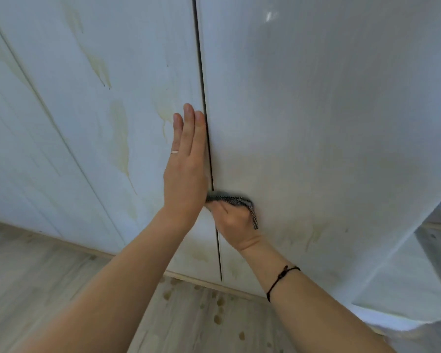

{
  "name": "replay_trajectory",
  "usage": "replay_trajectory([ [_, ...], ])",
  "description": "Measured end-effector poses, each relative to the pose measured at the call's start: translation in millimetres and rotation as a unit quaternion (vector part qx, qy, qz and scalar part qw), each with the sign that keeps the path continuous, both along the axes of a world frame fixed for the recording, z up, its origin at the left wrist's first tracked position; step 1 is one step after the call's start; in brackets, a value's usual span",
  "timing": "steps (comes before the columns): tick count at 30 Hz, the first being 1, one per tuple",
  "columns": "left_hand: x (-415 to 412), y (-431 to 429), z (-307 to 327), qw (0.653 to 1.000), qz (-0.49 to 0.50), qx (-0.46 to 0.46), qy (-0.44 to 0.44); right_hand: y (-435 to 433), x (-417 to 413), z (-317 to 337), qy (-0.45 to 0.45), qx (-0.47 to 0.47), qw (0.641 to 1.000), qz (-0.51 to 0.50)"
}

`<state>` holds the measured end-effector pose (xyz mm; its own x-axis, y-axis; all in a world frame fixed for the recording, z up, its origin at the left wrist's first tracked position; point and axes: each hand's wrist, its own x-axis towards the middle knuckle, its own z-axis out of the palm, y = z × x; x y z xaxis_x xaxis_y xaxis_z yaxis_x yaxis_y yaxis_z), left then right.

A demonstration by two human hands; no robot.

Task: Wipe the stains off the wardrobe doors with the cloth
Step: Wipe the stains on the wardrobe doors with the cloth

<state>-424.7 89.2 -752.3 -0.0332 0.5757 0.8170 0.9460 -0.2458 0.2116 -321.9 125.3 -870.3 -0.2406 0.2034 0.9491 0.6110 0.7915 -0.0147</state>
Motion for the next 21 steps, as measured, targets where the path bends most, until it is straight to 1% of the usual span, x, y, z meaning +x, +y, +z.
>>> replay_trajectory([
  [1, -1.5, 1.4, -1.5, 1.000, -0.003, 0.007, 0.006, -0.1, -2.8, -10.4, -0.005, -0.027, 1.000, 0.002],
  [2, -2.2, 3.5, -1.2, 1.000, -0.007, 0.014, 0.011, 1.9, -2.0, -12.0, -0.008, -0.027, 1.000, -0.005],
  [4, -3.6, 8.1, -1.9, 0.999, -0.015, 0.027, 0.012, 3.0, 3.8, 4.7, -0.006, 0.023, 0.998, -0.051],
  [5, -5.3, 10.2, -5.5, 0.999, -0.021, 0.029, 0.009, 1.9, 7.8, 20.8, 0.010, 0.050, 0.995, -0.088],
  [7, -4.9, 13.5, -9.6, 0.999, -0.026, 0.047, -0.003, 1.9, 22.0, 61.2, 0.087, 0.087, 0.982, -0.144],
  [9, -7.4, 19.4, -14.4, 0.996, -0.033, 0.079, -0.009, 1.6, 31.7, 88.3, 0.153, 0.095, 0.971, -0.154],
  [10, -9.1, 23.2, -16.1, 0.994, -0.040, 0.097, -0.014, 2.5, 33.1, 90.3, 0.161, 0.091, 0.971, -0.150],
  [11, -9.7, 27.5, -17.2, 0.992, -0.048, 0.116, -0.020, 2.4, 32.0, 88.6, 0.151, 0.088, 0.974, -0.147],
  [13, -7.8, 33.6, -19.4, 0.987, -0.069, 0.141, -0.034, 1.0, 25.2, 64.9, 0.092, 0.087, 0.980, -0.154],
  [15, -3.8, 37.1, -20.2, 0.984, -0.082, 0.156, -0.041, -2.8, 18.4, 13.2, 0.006, 0.066, 0.985, -0.162],
  [17, -3.4, 39.5, -21.5, 0.983, -0.064, 0.170, -0.040, -6.7, 18.9, -52.2, -0.090, 0.011, 0.985, -0.146],
  [18, -5.1, 40.8, -24.9, 0.981, -0.063, 0.178, -0.042, -9.6, 20.7, -83.9, -0.138, -0.024, 0.980, -0.143],
  [19, -6.0, 42.2, -27.2, 0.980, -0.068, 0.184, -0.041, -11.6, 24.3, -106.4, -0.174, -0.053, 0.973, -0.144],
  [21, -8.4, 43.2, -29.4, 0.978, -0.071, 0.191, -0.035, -14.0, 30.9, -122.9, -0.205, -0.081, 0.964, -0.151],
])
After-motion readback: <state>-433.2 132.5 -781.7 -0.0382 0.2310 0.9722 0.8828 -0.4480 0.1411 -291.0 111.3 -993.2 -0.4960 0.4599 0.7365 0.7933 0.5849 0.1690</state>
